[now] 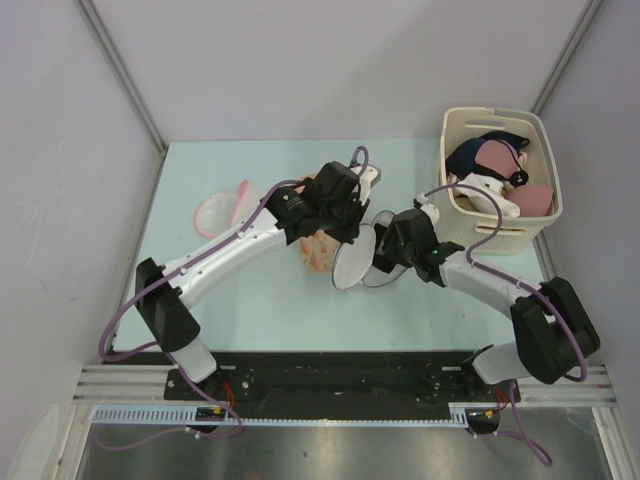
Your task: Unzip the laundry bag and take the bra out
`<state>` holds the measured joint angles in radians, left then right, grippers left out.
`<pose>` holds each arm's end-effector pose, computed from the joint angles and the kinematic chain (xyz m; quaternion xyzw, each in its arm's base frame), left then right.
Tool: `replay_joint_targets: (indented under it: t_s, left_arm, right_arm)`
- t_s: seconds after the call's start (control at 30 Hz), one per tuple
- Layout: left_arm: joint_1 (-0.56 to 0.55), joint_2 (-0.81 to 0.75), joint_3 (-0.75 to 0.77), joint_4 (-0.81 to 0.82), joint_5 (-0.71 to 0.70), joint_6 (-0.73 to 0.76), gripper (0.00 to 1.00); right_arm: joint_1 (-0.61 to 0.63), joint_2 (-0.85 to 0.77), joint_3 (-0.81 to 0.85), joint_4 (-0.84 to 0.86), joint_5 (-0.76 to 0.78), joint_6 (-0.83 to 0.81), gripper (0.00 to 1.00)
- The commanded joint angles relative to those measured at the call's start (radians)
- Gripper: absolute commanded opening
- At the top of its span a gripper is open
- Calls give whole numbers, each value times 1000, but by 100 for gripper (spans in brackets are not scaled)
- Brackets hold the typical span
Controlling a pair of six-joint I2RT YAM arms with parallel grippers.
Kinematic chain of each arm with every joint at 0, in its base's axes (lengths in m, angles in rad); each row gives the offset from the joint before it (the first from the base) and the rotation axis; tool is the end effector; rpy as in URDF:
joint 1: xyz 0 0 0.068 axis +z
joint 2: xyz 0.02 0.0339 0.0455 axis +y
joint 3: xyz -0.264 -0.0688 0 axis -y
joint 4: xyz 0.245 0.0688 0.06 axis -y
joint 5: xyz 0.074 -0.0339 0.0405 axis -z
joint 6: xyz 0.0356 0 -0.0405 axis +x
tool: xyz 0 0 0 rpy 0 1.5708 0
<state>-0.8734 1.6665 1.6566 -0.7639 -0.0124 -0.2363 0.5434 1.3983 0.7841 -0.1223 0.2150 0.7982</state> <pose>0.2374 -0.2827 0.3573 0.2864 0.8760 -0.1996 0.3328 0.2522 0.1435 0.2084 0.1586 0.8961 0.1736 0.3765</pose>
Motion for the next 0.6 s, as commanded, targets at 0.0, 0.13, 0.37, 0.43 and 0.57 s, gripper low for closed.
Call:
replay_joint_targets:
  t_s: [0.0,0.13,0.37,0.43,0.57]
  left_arm:
    - [8,-45,2,17,34,2,0]
    - [8,-42,-4,21,42,2,0]
    - [20,-65,-31,37,28,5,0]
    - [25,-70,-37,34,16,3,0]
    - [57,-91,-67,55,14,-6,0]
  right_arm:
    - [-23,111,69,108,-20,64,57]
    - [-42,243,132,112,-26,127,64]
    - [-48,383,182,167,-14,188,46]
    - [-46,374,181,155,-8,179,17]
    - [-19,256,152,145,15,144,0]
